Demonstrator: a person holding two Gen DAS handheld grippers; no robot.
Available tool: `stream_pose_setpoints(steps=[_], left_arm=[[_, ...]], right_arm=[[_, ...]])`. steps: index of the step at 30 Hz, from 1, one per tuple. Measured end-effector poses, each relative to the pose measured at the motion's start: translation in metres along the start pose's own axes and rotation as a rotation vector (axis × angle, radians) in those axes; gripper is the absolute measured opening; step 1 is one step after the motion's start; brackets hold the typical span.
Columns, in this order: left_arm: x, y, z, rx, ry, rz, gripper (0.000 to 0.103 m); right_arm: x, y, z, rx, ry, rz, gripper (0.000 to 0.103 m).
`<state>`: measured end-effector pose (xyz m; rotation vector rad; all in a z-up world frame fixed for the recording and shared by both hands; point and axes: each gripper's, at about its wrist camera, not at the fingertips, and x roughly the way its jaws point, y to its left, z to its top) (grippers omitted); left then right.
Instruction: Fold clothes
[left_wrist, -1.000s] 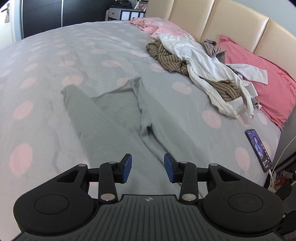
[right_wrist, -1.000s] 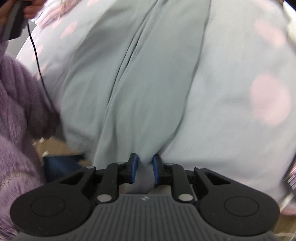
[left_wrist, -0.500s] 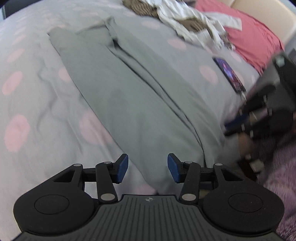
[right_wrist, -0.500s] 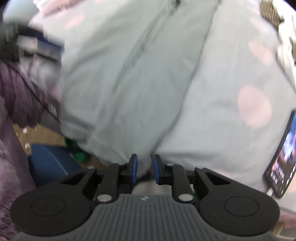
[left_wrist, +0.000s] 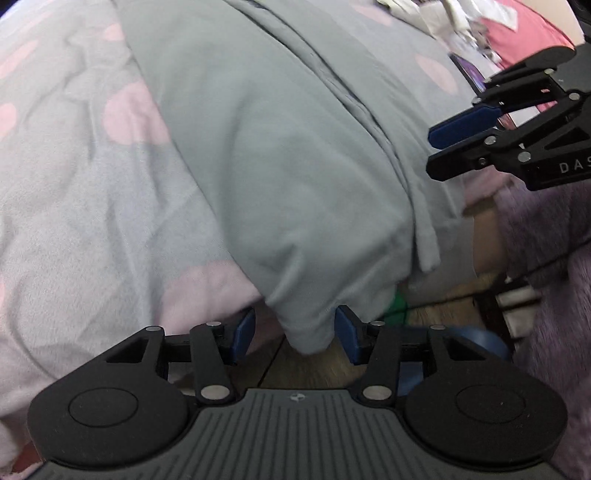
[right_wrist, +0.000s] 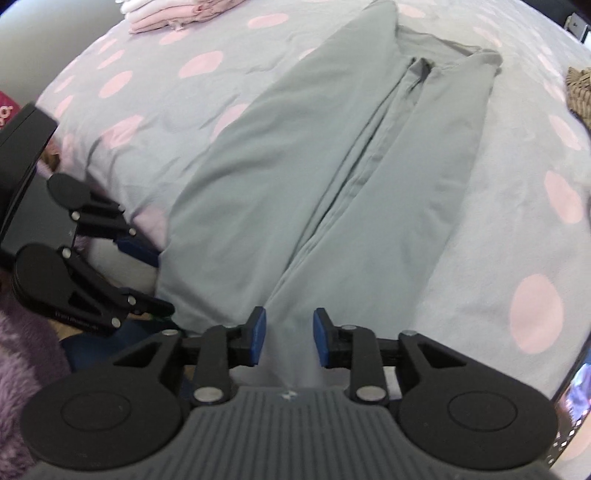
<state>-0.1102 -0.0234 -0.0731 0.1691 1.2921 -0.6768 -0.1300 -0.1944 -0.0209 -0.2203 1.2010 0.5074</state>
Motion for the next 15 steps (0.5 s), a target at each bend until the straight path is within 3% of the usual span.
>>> stream_pose_setpoints(steps=[6, 10, 15], left_arm=[[-0.006, 0.012, 0.000, -0.064, -0.013, -0.072, 0.005], [-0.025, 0.019, -0.011, -0.103, 0.007, -0.154, 0.004], [-0.053, 0.040, -0.030, -0.216, -0.023, -0.198, 0.003]], right_arm=[[0.020, -0.004, 0.002, 0.006, 0.047, -0.014, 0.033], [0.020, -0.007, 0.001, 0.019, 0.057, -0.019, 0.033], [0.021, -0.007, 0.001, 0.015, 0.068, -0.023, 0.034]])
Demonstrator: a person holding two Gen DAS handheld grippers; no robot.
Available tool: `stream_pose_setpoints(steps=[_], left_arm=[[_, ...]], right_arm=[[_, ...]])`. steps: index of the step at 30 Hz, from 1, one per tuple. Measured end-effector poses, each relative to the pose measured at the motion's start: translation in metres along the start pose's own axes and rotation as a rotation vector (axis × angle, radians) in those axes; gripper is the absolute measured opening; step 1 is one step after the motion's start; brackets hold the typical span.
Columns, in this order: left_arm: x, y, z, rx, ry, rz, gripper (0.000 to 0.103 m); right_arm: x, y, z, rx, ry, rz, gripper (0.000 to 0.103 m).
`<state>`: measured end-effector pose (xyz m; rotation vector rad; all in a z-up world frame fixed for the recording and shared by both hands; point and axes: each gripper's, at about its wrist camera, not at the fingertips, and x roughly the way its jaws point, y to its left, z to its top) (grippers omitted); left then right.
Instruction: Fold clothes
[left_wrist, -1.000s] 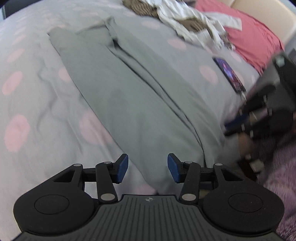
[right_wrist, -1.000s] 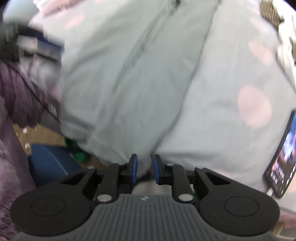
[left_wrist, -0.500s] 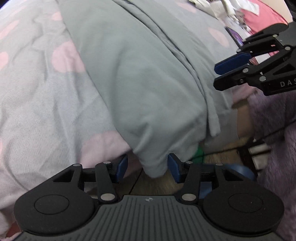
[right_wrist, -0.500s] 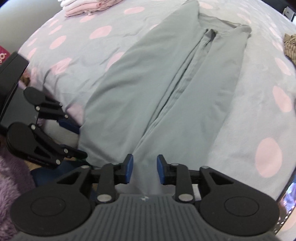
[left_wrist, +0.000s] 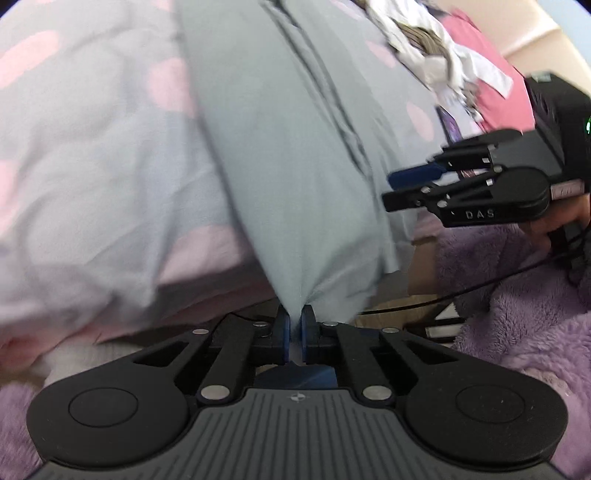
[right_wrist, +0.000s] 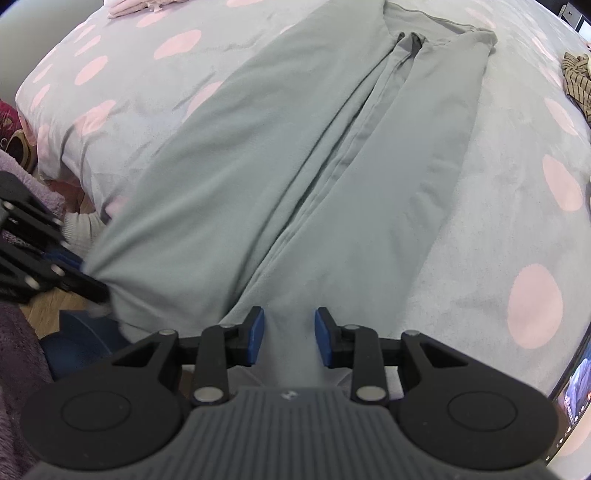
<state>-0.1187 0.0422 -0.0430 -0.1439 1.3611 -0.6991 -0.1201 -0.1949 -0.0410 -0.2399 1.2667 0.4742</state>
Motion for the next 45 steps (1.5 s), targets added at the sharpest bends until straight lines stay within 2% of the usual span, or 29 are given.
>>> stream_pose_setpoints(steps=[4, 8, 10, 12, 13, 15, 17, 19, 20, 24, 26, 27, 31, 33, 37, 41, 45], left_arm=[[0.010, -0.003, 0.006, 0.002, 0.020, 0.018, 0.004], [0.020, -0.008, 0.010, 0.015, 0.066, 0.067, 0.008], [0.018, -0.005, 0.011, -0.003, 0.073, 0.091, 0.025], [0.011, -0.004, 0.013, -0.011, 0.042, 0.095, 0.037], [0.008, -0.003, 0.014, -0.014, 0.025, 0.094, 0.040], [0.002, -0.003, 0.016, -0.018, -0.011, 0.086, 0.041], [-0.002, -0.002, 0.018, -0.017, -0.037, 0.095, 0.041], [-0.004, -0.003, 0.020, -0.005, -0.048, 0.115, 0.041], [-0.004, -0.005, 0.022, 0.003, -0.049, 0.121, 0.041], [-0.003, -0.010, 0.025, 0.055, -0.041, 0.128, 0.047], [0.001, -0.012, 0.025, 0.080, -0.029, 0.127, 0.047], [0.004, -0.013, 0.026, 0.089, -0.020, 0.129, 0.047], [0.018, -0.014, 0.030, 0.097, 0.031, 0.152, 0.048], [0.023, -0.013, 0.033, 0.101, 0.048, 0.149, 0.048], [0.035, -0.014, 0.040, 0.151, 0.086, 0.140, 0.047], [0.049, -0.020, 0.041, 0.237, 0.130, 0.152, 0.048], [0.055, -0.023, 0.038, 0.309, 0.133, 0.141, 0.047]], right_arm=[[-0.005, 0.002, 0.003, -0.007, -0.014, 0.000, 0.034], [-0.027, 0.001, 0.007, 0.013, -0.111, 0.054, 0.034], [-0.032, -0.001, 0.008, 0.043, -0.149, 0.121, 0.034], [-0.027, 0.001, 0.011, 0.073, -0.153, 0.175, 0.034], [-0.021, 0.003, 0.012, 0.079, -0.141, 0.189, 0.034], [-0.008, 0.007, 0.012, 0.072, -0.106, 0.192, 0.029], [0.005, 0.012, 0.013, 0.060, -0.062, 0.182, 0.015], [0.017, 0.016, 0.012, 0.046, -0.027, 0.169, 0.007], [0.019, 0.015, 0.011, 0.043, -0.024, 0.168, 0.007], [0.006, 0.007, 0.007, 0.067, -0.036, 0.206, 0.012], [-0.005, 0.002, 0.002, 0.073, -0.052, 0.211, 0.032], [-0.010, -0.001, -0.001, 0.077, -0.061, 0.202, 0.035], [-0.017, -0.019, -0.018, 0.116, -0.035, 0.123, 0.034], [-0.014, -0.031, -0.028, 0.160, -0.013, 0.110, 0.034], [-0.004, -0.049, -0.042, 0.215, 0.002, 0.145, 0.034], [0.016, -0.055, -0.054, 0.229, 0.089, 0.153, 0.034], [0.025, -0.060, -0.054, 0.241, 0.074, 0.188, 0.035]])
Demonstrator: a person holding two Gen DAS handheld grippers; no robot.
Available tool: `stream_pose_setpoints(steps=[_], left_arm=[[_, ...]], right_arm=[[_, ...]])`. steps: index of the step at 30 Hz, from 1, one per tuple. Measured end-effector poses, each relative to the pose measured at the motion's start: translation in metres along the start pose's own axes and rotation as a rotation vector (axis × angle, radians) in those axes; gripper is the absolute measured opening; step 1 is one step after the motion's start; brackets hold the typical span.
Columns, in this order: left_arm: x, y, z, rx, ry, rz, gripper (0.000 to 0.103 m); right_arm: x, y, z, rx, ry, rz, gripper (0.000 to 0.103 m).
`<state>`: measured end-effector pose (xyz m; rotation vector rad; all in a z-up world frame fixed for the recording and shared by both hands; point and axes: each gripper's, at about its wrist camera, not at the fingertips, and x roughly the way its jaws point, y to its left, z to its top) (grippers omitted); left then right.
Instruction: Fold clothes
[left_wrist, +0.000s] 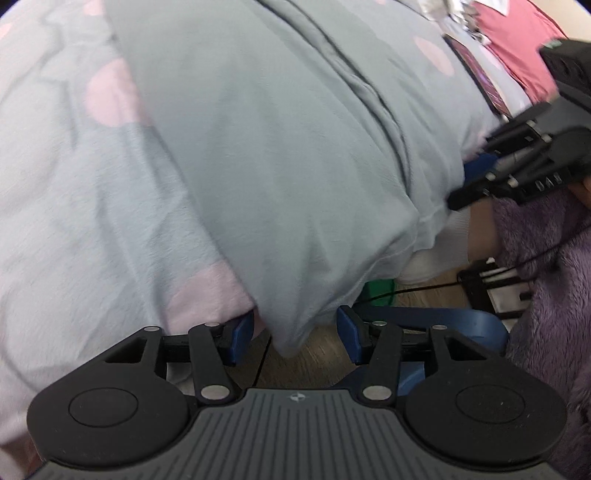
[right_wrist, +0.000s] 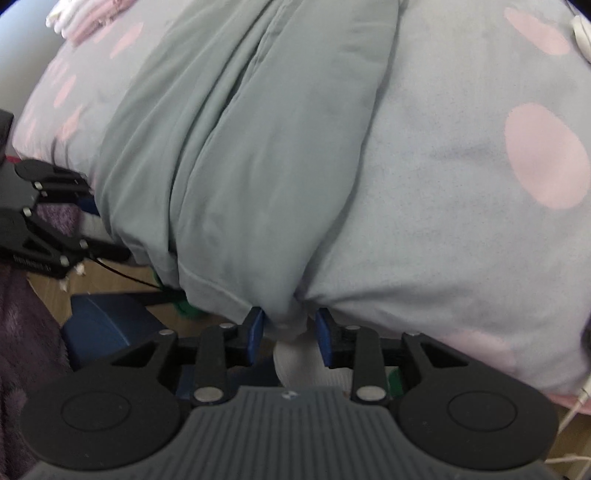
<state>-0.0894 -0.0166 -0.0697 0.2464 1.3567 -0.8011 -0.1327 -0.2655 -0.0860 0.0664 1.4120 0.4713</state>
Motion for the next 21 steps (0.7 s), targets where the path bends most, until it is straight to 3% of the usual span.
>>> stream_pose_setpoints(steps=[3, 5, 6, 8, 15, 21], left_arm=[[0.002, -0.004, -0.002, 0.070, -0.003, 0.017, 0.041], [0.000, -0.006, -0.003, 0.090, -0.014, 0.018, 0.028], [-0.001, -0.006, -0.003, 0.096, -0.021, 0.016, 0.017], [-0.006, -0.005, -0.002, 0.100, -0.010, 0.001, 0.008], [-0.042, 0.004, 0.008, 0.112, 0.028, -0.155, 0.005], [-0.087, 0.025, 0.017, 0.044, -0.058, -0.333, 0.004]], right_arm=[[0.012, -0.001, 0.003, -0.012, 0.013, 0.024, 0.035], [0.014, 0.001, 0.004, -0.023, 0.019, 0.032, 0.030], [0.014, 0.002, 0.004, -0.024, 0.022, 0.038, 0.025], [0.011, 0.002, 0.004, -0.019, 0.036, 0.055, 0.017], [-0.022, 0.019, 0.004, -0.129, 0.077, 0.085, 0.013], [-0.078, 0.007, 0.003, -0.115, -0.042, 0.249, 0.013]])
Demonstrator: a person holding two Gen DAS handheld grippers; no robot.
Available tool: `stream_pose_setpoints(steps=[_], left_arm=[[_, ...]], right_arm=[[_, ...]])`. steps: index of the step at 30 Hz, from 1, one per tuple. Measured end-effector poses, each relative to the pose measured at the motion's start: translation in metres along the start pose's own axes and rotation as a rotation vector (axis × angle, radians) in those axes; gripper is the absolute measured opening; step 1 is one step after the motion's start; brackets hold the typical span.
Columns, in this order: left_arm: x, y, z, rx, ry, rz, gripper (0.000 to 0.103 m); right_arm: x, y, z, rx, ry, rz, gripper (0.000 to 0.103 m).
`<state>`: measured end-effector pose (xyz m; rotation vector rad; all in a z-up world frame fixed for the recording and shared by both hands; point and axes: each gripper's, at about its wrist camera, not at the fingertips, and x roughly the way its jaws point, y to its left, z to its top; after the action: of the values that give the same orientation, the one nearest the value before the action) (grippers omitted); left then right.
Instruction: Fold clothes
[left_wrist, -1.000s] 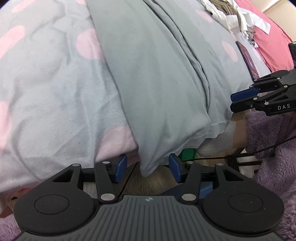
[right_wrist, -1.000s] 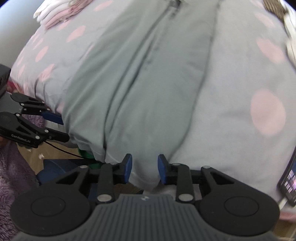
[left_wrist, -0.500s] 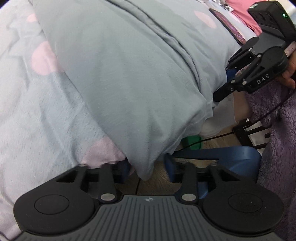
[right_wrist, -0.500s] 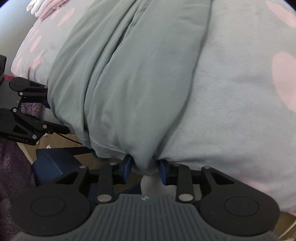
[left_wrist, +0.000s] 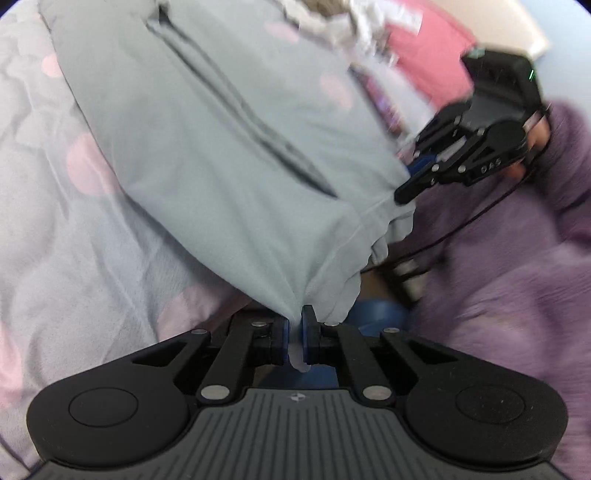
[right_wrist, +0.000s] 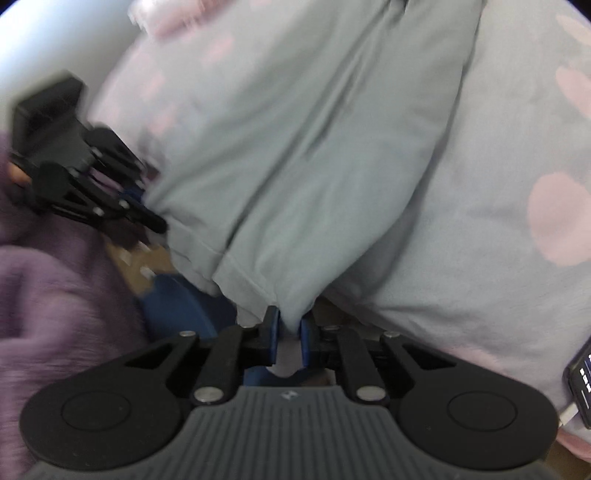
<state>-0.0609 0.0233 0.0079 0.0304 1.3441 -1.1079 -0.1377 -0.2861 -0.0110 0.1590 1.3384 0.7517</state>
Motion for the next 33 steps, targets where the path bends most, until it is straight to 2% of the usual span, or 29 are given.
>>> stream_pose_setpoints(steps=[3, 7, 10, 13, 17, 20, 24, 28, 33], left_arm=[[-0.022, 0.009, 0.008, -0.033, -0.069, -0.051, 0.004], [-0.048, 0.019, 0.017, -0.086, -0.186, -0.087, 0.004], [-0.062, 0.030, 0.030, -0.115, -0.260, -0.083, 0.004], [-0.070, 0.040, 0.045, -0.128, -0.304, -0.060, 0.004], [-0.070, 0.065, 0.079, -0.165, -0.332, -0.013, 0.004], [-0.058, 0.089, 0.103, -0.203, -0.331, 0.027, 0.004], [-0.041, 0.117, 0.126, -0.238, -0.316, 0.072, 0.004], [-0.024, 0.142, 0.140, -0.292, -0.300, 0.084, 0.003], [-0.007, 0.163, 0.141, -0.332, -0.260, 0.097, 0.003]], right_arm=[[-0.025, -0.004, 0.005, 0.029, -0.103, 0.086, 0.013], [-0.051, -0.019, 0.015, 0.085, -0.238, 0.142, 0.012], [-0.068, -0.039, 0.026, 0.141, -0.330, 0.161, 0.012], [-0.071, -0.051, 0.043, 0.178, -0.381, 0.147, 0.012], [-0.068, -0.066, 0.080, 0.198, -0.399, 0.101, 0.012], [-0.062, -0.085, 0.109, 0.234, -0.394, 0.081, 0.012], [-0.041, -0.109, 0.131, 0.298, -0.382, 0.051, 0.012], [-0.022, -0.132, 0.144, 0.363, -0.354, 0.029, 0.012], [-0.010, -0.147, 0.152, 0.395, -0.326, 0.012, 0.013]])
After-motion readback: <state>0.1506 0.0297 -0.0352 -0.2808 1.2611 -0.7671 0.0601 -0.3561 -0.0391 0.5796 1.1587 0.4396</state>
